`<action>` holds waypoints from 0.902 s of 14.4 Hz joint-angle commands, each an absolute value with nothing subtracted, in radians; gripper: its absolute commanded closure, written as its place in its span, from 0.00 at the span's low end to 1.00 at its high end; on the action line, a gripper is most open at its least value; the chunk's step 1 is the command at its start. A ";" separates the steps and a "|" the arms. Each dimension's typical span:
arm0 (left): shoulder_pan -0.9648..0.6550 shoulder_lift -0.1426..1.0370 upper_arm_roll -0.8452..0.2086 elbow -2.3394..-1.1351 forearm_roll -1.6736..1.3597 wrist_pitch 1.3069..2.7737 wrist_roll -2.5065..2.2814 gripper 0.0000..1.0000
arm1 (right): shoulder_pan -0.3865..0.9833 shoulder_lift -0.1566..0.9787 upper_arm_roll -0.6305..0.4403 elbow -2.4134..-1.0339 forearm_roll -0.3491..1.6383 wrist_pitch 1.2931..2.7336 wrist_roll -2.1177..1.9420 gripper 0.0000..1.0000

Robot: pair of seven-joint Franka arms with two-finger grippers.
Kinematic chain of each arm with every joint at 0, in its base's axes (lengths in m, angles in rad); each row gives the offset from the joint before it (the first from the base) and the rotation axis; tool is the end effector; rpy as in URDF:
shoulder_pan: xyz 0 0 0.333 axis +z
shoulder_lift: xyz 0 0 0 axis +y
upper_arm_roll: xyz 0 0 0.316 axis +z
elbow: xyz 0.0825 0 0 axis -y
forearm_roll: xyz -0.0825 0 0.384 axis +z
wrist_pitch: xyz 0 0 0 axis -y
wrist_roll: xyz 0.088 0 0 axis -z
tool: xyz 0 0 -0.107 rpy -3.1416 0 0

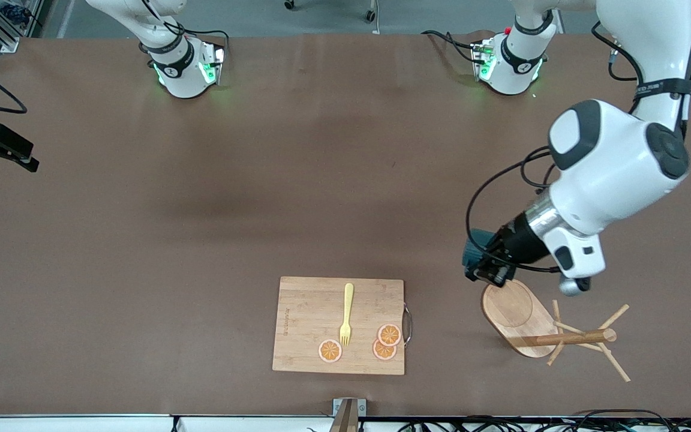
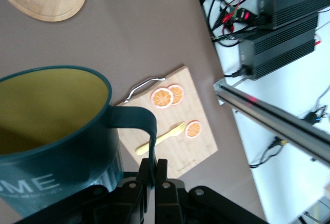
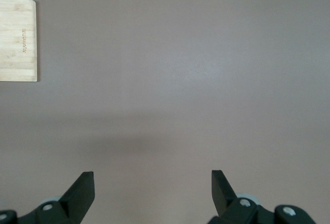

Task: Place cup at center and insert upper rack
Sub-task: 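Hang the mug handle on the stand peg and open the left gripper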

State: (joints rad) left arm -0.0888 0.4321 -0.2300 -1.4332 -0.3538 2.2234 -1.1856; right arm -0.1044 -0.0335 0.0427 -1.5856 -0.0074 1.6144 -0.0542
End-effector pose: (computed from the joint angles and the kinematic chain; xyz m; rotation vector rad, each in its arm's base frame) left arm 0.6872 -0.2067 0.4929 2.2342 1.3245 -0.0198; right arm 0.5477 -0.0342 0.6399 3.1277 -0.0116 0.0964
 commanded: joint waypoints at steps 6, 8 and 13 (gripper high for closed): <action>0.015 0.512 -0.235 -1.376 -0.742 2.287 -0.895 1.00 | -0.088 -0.080 0.043 -1.635 -0.020 1.635 -0.063 0.00; 0.025 0.528 -0.235 -1.376 -0.805 2.327 -0.844 1.00 | -0.084 -0.081 0.043 -1.635 -0.020 1.632 -0.063 0.00; 0.028 0.571 -0.235 -1.376 -0.816 2.410 -0.784 1.00 | -0.086 -0.080 0.041 -1.635 -0.020 1.631 -0.063 0.00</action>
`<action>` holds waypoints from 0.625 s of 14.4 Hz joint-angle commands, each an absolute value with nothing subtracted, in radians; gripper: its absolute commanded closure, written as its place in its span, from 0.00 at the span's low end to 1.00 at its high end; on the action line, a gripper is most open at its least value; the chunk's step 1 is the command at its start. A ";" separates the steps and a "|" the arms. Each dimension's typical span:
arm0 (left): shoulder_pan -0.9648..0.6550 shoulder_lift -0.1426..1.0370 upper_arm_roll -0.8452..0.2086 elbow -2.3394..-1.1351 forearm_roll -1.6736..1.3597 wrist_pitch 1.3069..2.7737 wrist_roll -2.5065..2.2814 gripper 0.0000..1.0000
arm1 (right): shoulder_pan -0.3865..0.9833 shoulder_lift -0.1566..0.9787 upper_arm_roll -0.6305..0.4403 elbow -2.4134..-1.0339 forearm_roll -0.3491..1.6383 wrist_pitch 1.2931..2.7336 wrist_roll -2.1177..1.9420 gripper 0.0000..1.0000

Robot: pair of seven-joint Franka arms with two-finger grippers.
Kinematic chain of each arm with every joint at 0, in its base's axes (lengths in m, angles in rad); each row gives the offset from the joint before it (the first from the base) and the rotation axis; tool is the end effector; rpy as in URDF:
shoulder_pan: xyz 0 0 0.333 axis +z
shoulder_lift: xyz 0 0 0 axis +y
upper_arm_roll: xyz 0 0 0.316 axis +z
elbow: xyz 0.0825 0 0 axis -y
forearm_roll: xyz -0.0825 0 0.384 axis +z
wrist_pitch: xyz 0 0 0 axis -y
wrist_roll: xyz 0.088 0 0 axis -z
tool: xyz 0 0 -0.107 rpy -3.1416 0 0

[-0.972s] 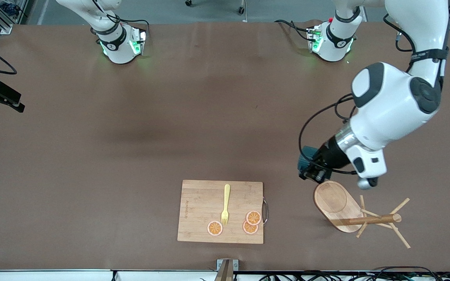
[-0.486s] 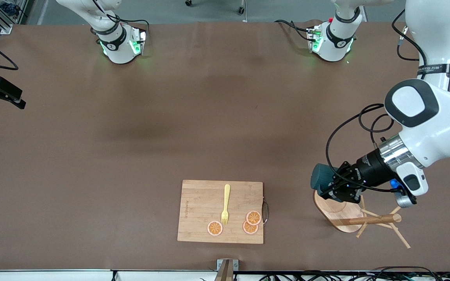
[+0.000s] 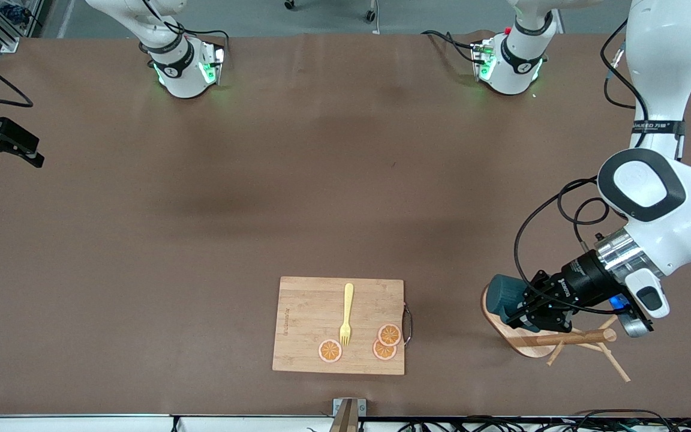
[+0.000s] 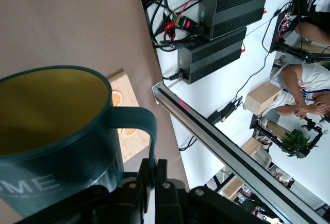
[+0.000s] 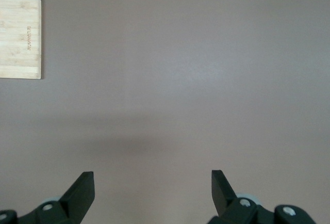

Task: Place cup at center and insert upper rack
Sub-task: 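Hang the mug handle on the stand peg and open the left gripper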

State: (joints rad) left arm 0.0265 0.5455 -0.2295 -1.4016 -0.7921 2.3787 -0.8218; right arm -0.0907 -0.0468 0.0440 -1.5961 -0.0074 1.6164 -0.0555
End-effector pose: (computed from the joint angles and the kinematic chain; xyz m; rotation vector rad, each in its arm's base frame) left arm 0.7367 -0.1207 0.4473 1.9087 1.2399 -0.0278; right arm 0.5442 -0.0256 0.6424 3.1270 0.0139 0.1040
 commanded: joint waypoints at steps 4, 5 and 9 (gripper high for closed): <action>0.028 0.595 -0.235 -1.371 -0.816 2.459 -0.752 1.00 | -0.083 -0.080 0.043 -1.634 -0.018 1.628 -0.063 0.00; 0.028 0.600 -0.233 -1.365 -0.816 2.473 -0.741 1.00 | -0.083 -0.080 0.043 -1.632 -0.018 1.628 -0.063 0.00; 0.052 0.606 -0.233 -1.362 -0.816 2.474 -0.715 1.00 | -0.084 -0.080 0.043 -1.632 -0.017 1.628 -0.063 0.00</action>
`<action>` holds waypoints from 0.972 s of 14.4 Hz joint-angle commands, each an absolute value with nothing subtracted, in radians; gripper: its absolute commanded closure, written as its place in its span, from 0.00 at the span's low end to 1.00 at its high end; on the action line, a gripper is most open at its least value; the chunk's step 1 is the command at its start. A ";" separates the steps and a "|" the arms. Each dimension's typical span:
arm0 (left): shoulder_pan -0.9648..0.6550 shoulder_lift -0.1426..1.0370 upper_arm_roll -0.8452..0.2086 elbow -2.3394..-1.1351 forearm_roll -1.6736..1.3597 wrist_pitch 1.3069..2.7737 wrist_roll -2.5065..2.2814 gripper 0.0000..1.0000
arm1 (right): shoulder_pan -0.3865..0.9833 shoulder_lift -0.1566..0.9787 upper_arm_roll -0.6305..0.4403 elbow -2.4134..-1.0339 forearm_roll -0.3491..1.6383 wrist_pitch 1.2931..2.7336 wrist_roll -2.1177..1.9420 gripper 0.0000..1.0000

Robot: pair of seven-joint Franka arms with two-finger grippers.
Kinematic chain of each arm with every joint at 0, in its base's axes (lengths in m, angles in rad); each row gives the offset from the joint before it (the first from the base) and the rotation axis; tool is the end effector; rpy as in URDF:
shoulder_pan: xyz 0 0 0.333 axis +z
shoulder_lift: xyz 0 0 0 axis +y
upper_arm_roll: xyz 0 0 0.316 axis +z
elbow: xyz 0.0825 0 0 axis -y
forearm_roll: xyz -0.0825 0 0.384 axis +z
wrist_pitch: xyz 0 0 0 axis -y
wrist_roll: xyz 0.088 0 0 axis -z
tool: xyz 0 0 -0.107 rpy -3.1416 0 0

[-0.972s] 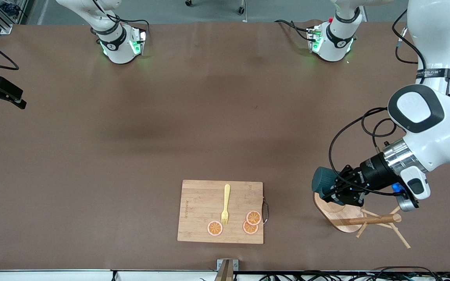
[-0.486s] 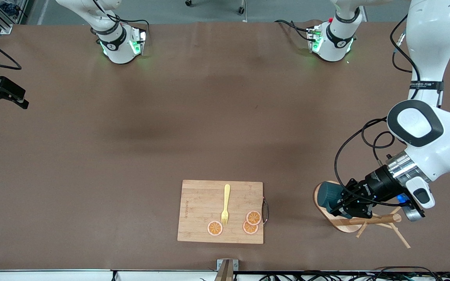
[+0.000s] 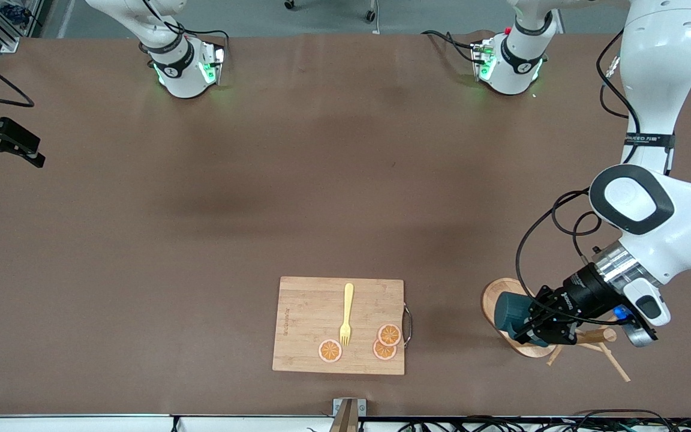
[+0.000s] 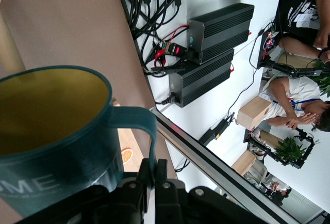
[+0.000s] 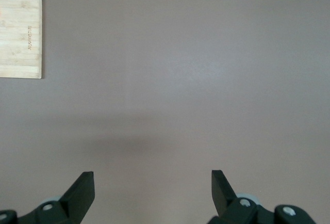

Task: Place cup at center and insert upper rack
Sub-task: 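Hang the mug handle on the stand peg and open the left gripper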

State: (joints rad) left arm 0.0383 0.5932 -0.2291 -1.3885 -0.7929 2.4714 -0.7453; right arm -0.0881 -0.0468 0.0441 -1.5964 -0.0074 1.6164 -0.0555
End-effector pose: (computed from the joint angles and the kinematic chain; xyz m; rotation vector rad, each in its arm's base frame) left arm 0.7499 -0.1016 0.4257 1.9092 1.2318 0.0869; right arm 0.5442 -0.0241 0.6422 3.1270 0.0182 0.1035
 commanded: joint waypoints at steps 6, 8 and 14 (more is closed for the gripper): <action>0.084 0.607 -0.233 -1.365 -0.818 2.474 -0.713 0.99 | -0.083 -0.080 0.043 -1.631 -0.014 1.626 -0.063 0.00; 0.101 0.615 -0.235 -1.364 -0.818 2.474 -0.713 0.99 | -0.083 -0.080 0.043 -1.632 -0.012 1.626 -0.063 0.00; 0.120 0.627 -0.236 -1.364 -0.819 2.474 -0.713 0.96 | -0.084 -0.080 0.043 -1.631 -0.011 1.626 -0.061 0.00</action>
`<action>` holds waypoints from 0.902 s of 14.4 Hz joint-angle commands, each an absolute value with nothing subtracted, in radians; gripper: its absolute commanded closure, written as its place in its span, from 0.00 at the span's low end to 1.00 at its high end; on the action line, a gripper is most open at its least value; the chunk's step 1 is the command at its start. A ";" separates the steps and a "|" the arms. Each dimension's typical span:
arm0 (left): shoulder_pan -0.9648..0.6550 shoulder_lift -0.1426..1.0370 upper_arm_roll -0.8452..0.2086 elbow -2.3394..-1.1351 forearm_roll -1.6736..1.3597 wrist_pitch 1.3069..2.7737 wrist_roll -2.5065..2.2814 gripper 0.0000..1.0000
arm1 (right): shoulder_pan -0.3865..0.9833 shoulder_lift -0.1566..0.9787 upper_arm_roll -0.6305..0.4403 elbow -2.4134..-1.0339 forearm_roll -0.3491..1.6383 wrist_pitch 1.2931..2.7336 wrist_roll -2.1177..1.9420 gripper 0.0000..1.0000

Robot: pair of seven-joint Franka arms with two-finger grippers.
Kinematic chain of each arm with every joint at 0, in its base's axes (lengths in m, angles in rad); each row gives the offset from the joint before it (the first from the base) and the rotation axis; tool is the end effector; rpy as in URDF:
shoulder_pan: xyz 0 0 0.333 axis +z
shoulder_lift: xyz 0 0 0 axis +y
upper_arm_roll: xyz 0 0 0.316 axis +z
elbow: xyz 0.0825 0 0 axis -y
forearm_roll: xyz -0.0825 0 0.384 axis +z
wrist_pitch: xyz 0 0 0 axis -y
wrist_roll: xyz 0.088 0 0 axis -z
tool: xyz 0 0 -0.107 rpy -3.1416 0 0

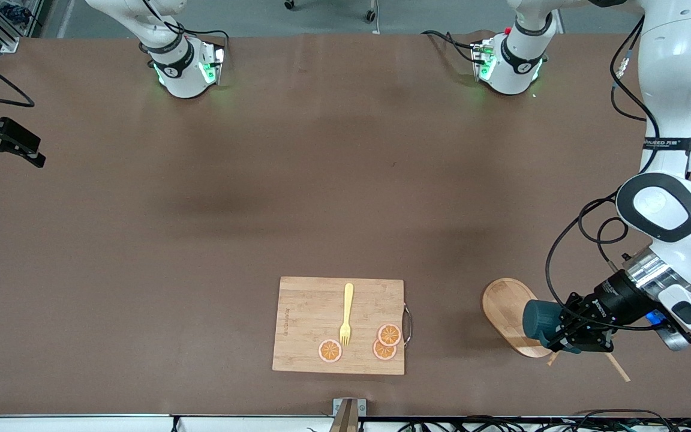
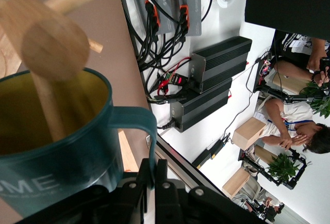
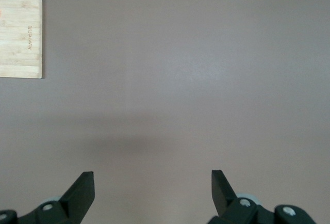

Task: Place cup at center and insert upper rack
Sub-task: 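Hang the mug handle on the stand peg and open the left gripper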

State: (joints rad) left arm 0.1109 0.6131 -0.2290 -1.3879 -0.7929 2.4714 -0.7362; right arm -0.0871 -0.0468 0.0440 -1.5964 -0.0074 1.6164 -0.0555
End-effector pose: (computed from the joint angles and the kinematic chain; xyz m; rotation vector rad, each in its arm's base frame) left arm 0.7571 -0.0466 0.4111 1.8741 1.3056 0.1109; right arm 0.5442 -0.0236 0.6422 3.1271 0.0196 0.1036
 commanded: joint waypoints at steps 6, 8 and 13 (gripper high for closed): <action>0.130 0.627 -0.238 -1.364 -0.842 2.473 -0.713 0.93 | -0.083 -0.080 0.043 -1.631 -0.011 1.624 -0.061 0.00; 0.133 0.627 -0.238 -1.364 -0.850 2.473 -0.713 0.86 | -0.083 -0.080 0.043 -1.631 -0.011 1.623 -0.061 0.00; 0.140 0.621 -0.238 -1.362 -0.864 2.471 -0.715 0.28 | -0.084 -0.080 0.043 -1.631 -0.009 1.624 -0.061 0.00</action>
State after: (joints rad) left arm 0.1320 0.6175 -0.2294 -1.3796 -0.8393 2.4714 -0.7361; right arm -0.0870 -0.0469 0.0440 -1.5964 -0.0074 1.6164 -0.0555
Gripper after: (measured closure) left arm 0.573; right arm 0.000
